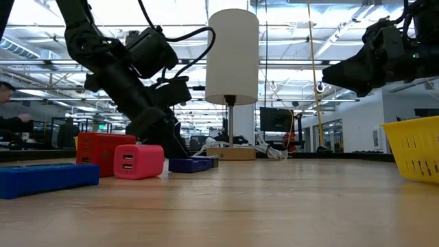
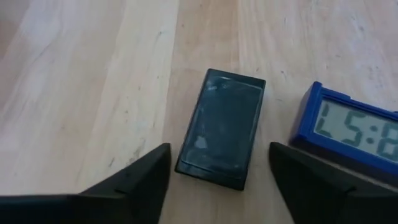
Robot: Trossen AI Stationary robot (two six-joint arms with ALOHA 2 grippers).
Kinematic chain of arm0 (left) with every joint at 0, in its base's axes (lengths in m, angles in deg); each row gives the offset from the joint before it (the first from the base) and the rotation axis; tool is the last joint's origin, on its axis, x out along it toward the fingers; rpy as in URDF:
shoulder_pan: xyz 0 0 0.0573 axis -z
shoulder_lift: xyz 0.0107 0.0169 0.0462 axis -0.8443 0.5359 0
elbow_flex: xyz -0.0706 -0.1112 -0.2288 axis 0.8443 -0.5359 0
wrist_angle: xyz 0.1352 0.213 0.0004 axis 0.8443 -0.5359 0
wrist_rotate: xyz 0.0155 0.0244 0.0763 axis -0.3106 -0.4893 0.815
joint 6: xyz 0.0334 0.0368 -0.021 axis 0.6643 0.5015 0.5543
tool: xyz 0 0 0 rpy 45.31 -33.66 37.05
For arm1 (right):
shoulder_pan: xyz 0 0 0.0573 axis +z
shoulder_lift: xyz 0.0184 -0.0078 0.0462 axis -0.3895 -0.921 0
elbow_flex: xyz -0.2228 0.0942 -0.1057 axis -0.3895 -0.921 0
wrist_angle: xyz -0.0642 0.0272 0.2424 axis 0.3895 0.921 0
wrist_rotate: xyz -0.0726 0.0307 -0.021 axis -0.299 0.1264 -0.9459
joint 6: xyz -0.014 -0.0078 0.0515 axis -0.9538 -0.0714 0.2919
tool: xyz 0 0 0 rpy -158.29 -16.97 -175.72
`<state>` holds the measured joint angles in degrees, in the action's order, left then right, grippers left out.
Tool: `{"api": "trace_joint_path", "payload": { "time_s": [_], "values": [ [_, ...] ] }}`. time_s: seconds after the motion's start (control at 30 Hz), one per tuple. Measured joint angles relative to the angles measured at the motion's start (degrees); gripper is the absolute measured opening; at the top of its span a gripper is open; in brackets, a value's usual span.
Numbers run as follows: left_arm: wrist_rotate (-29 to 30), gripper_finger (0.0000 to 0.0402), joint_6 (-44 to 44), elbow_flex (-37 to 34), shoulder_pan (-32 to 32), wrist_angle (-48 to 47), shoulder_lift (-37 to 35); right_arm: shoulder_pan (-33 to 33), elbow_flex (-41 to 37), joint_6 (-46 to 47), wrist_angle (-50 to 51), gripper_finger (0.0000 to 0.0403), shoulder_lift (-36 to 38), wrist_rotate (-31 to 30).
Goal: Pick & Place Office items
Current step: Put the black digital timer into the top yellow bin
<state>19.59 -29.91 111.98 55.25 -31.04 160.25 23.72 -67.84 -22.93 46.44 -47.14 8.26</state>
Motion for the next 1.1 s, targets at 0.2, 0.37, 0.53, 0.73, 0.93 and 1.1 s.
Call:
{"api": "trace_joint_path", "payload": {
  "time_s": [0.2,0.37,0.53,0.73,0.93,1.1],
  "values": [
    [0.29,0.0193,0.09,-0.04,0.0,1.88,0.0,0.0,0.0,0.0,0.0,0.0146,0.0,0.0],
    [0.43,0.0155,-0.19,-0.02,0.0,0.81,-0.06,0.0,0.0,0.0,0.02,0.0146,0.0,0.0],
    [0.47,0.0153,-1.38,0.07,0.02,0.33,-0.13,0.0,0.0,0.26,0.33,0.0146,-0.02,0.0],
    [0.53,0.0168,-5.45,0.04,0.0,0.16,-0.11,0.0,0.0,0.61,0.35,0.0146,-0.02,0.0],
    [0.59,0.0162,-7.35,0.02,0.0,-0.46,-0.11,0.0,0.0,0.61,0.37,0.0146,-0.02,0.0],
    [2.14,0.0166,-12.23,0.03,-0.78,-2.1,-0.15,0.0,0.0,1.03,0.42,0.0146,-0.02,0.0]
  ]
}}
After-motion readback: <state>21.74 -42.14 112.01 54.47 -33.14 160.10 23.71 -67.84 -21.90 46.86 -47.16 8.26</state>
